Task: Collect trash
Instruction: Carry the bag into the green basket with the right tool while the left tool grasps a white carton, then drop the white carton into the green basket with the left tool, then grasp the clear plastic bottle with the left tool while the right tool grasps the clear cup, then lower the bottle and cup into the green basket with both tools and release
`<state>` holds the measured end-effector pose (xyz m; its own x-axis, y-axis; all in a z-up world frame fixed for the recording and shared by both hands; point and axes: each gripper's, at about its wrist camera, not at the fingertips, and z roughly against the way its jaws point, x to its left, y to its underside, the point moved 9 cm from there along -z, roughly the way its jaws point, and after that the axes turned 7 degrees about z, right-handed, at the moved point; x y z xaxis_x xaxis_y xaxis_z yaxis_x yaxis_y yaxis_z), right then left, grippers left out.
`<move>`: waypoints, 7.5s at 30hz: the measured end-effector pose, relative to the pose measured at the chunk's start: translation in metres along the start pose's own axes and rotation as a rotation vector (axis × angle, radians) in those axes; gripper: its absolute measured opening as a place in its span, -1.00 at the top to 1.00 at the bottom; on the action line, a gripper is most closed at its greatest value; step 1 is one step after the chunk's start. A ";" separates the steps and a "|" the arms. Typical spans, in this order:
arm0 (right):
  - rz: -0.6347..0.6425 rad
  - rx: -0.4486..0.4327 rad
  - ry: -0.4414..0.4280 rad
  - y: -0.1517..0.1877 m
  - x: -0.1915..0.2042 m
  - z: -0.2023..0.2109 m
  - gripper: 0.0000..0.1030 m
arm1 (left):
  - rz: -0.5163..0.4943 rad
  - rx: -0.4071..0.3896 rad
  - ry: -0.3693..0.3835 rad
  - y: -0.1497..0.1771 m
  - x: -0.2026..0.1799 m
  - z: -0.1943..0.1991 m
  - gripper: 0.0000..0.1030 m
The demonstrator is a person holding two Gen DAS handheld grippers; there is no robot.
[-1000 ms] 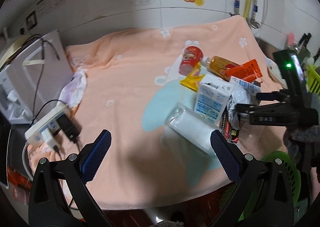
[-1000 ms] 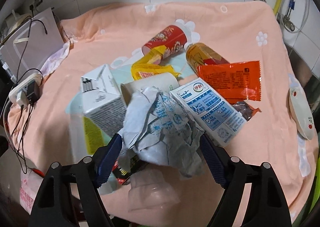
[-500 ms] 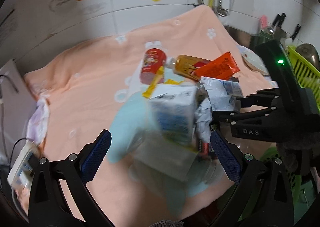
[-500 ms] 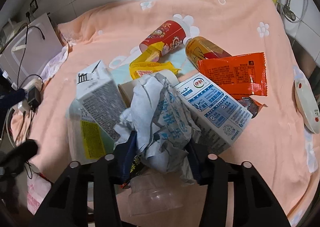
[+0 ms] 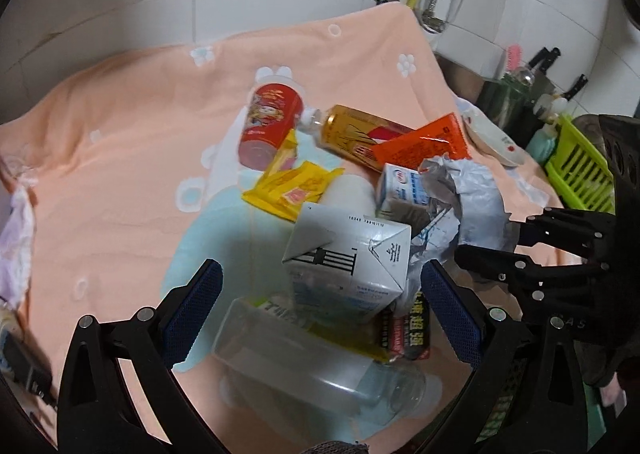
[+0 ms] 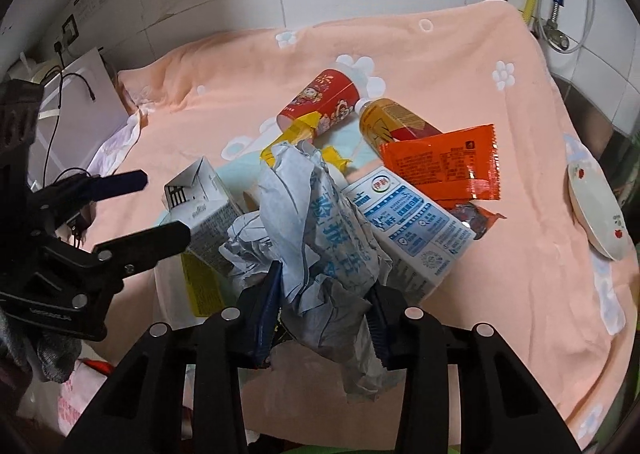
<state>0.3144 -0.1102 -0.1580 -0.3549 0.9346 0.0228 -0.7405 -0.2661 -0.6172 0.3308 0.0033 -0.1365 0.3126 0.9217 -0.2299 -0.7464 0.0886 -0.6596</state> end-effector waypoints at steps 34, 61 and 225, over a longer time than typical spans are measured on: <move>-0.105 -0.132 0.045 0.028 -0.024 0.091 0.26 | -0.101 -0.051 -0.024 -0.004 -0.035 0.002 -0.28; -0.175 -0.030 0.014 0.199 -0.036 0.147 0.12 | -0.072 -0.130 0.109 0.076 -0.142 0.128 -0.28; -0.101 0.047 -0.036 0.168 0.011 0.101 -0.18 | 0.453 0.136 0.001 0.094 -0.031 0.069 -0.12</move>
<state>0.1285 -0.1688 -0.1823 -0.2967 0.9484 0.1122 -0.7994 -0.1824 -0.5725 0.2109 0.0092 -0.1420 -0.0619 0.8788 -0.4732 -0.8779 -0.2735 -0.3931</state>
